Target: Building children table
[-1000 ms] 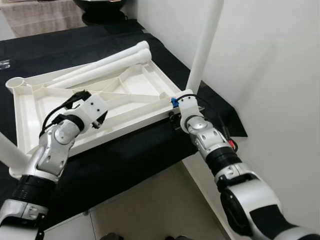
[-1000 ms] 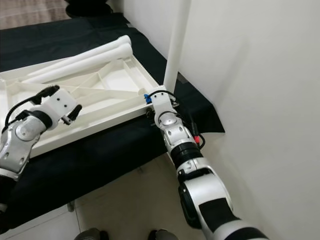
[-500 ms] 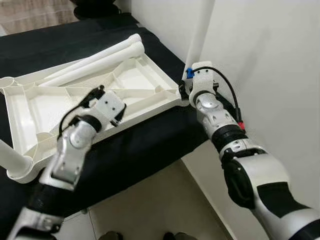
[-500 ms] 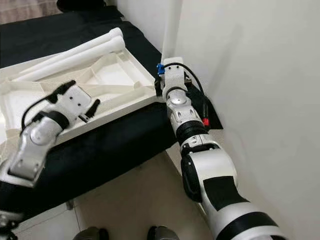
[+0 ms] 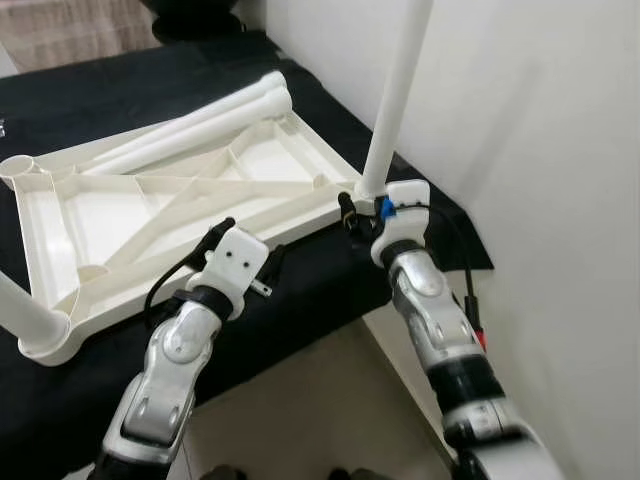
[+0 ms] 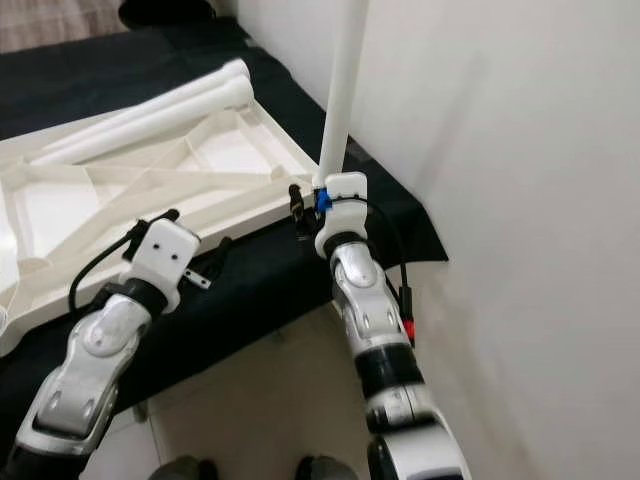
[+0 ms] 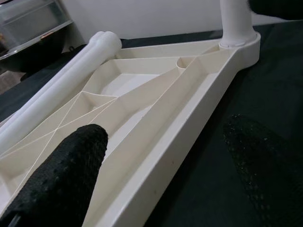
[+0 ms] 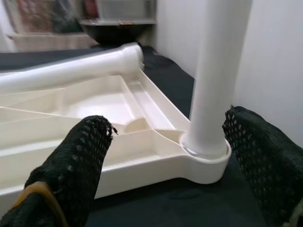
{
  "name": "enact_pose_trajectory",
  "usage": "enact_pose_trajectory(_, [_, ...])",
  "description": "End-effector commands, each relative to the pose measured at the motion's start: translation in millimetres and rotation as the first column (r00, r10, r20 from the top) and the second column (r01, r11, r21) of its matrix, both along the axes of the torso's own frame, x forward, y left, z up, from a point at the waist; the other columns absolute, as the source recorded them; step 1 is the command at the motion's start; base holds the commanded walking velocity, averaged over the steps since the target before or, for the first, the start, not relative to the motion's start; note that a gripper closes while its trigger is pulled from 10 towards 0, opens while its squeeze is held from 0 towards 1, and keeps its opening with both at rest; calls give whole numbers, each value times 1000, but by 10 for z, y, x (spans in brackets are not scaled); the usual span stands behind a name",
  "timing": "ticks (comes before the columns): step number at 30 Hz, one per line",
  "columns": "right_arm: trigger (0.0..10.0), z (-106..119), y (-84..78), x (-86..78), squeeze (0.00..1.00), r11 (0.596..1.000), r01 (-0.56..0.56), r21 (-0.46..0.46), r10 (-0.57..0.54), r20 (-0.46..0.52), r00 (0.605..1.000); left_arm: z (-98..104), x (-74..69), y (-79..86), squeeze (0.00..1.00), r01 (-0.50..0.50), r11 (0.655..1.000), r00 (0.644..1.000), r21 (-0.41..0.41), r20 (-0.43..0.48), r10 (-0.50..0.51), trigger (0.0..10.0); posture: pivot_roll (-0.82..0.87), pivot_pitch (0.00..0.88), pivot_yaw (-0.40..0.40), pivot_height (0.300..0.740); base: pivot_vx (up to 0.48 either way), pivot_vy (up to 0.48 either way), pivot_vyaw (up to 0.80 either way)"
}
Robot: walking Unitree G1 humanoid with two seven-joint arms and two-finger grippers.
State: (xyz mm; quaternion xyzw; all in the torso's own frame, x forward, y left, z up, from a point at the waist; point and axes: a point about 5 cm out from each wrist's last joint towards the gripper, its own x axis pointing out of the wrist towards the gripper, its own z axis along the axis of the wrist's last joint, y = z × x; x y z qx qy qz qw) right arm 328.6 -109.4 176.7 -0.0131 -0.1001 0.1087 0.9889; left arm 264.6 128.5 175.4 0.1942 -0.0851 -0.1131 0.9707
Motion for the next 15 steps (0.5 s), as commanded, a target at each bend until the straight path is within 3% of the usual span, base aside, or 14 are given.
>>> enact_pose_trajectory(1, [10000,-35,10,-142,0,1000,-24,-12,24,1,1000,-13,-82,3,0,-15,999,1000,-30,-10,14,10000,38,56,-85,740,0,0,0])
enact_pose_trajectory(4, [10000,-98,-28,-260,0,999,-28,-19,28,-5,1000,-36,-154,11,0,-39,996,999,-75,-31,37,10000,36,44,-79,740,0,0,0])
enact_pose_trajectory(7, [10000,-222,-120,-467,0,999,-20,-44,18,-50,999,-148,-334,-17,0,-57,987,995,-151,-94,43,10000,34,21,-76,740,0,0,0])
enact_pose_trajectory(11, [10000,-293,-130,-609,0,999,-28,-39,24,-107,994,-317,-498,-68,0,-62,975,981,-215,-192,21,10000,32,7,-71,740,0,0,763])
enact_pose_trajectory(15, [10000,-341,-77,-673,0,998,-29,-46,22,-147,989,-398,-549,-99,0,-61,969,972,-240,-235,2,10000,18,0,-64,740,0,0,800])
